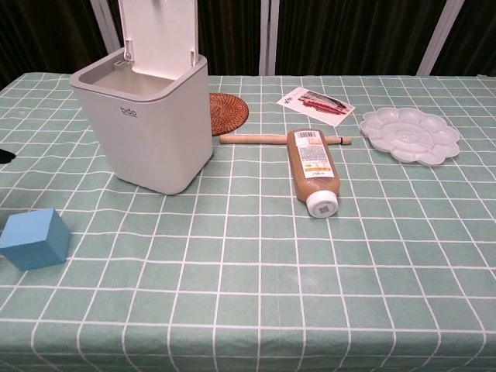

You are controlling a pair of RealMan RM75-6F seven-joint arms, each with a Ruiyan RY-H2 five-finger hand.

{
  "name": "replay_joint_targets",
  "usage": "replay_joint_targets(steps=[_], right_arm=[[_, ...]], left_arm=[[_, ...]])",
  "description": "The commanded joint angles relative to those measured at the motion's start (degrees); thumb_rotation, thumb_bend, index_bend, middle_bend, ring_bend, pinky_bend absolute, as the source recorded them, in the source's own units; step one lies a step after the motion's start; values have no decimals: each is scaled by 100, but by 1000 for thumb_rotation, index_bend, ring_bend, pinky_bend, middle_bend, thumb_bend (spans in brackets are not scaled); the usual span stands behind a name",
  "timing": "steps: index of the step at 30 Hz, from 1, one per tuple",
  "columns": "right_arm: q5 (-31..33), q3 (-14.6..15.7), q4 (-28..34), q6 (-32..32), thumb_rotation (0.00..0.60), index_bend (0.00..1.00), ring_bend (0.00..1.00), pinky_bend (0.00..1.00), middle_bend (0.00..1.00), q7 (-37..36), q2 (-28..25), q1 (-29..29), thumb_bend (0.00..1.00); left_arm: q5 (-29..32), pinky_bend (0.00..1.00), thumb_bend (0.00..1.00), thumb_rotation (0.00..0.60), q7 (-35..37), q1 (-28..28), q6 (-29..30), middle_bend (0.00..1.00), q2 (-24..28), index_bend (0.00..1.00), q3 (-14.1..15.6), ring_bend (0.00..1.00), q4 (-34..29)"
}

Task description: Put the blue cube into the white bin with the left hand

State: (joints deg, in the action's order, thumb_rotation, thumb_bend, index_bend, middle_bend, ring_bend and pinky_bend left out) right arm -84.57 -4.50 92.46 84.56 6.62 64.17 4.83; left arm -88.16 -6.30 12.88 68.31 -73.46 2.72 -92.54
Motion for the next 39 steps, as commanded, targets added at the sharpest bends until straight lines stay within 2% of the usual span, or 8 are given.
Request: replay_joint_targets(steps=[1,7,13,19,28,39], right_arm=[[22,-1,-31,-16,600,0,0,0,0,-37,10,-2,343],[36,-2,-88,-28,600,0,0,0,0,-114,2,-5,342],[73,-12,-152,-55,600,0,0,0,0,-172,24,1,343],[71,-1,-195,-67,600,0,0,0,0,-204,43,0,343],[146,-9,-246,-115,600,0,0,0,0,-254,46,-4,344],[182,-16,-273,-128,600,0,0,0,0,-310,30,-14,344]], left_arm=[[126,135,0,600,-85,118,-185,61,-180,54,-36,1,103],[452,228,0,600,-248,201,-367,106,-405,70,-120,58,239],[420,349,0,600,-141,275,-422,186,-539,112,-90,153,296],[339,360,0,600,-89,399,-521,202,-609,123,-58,167,286],[70,433,0,600,-8,509,-380,286,-749,232,-41,265,383],[177,671,117,600,-258,496,-180,456,-907,389,-117,461,410]])
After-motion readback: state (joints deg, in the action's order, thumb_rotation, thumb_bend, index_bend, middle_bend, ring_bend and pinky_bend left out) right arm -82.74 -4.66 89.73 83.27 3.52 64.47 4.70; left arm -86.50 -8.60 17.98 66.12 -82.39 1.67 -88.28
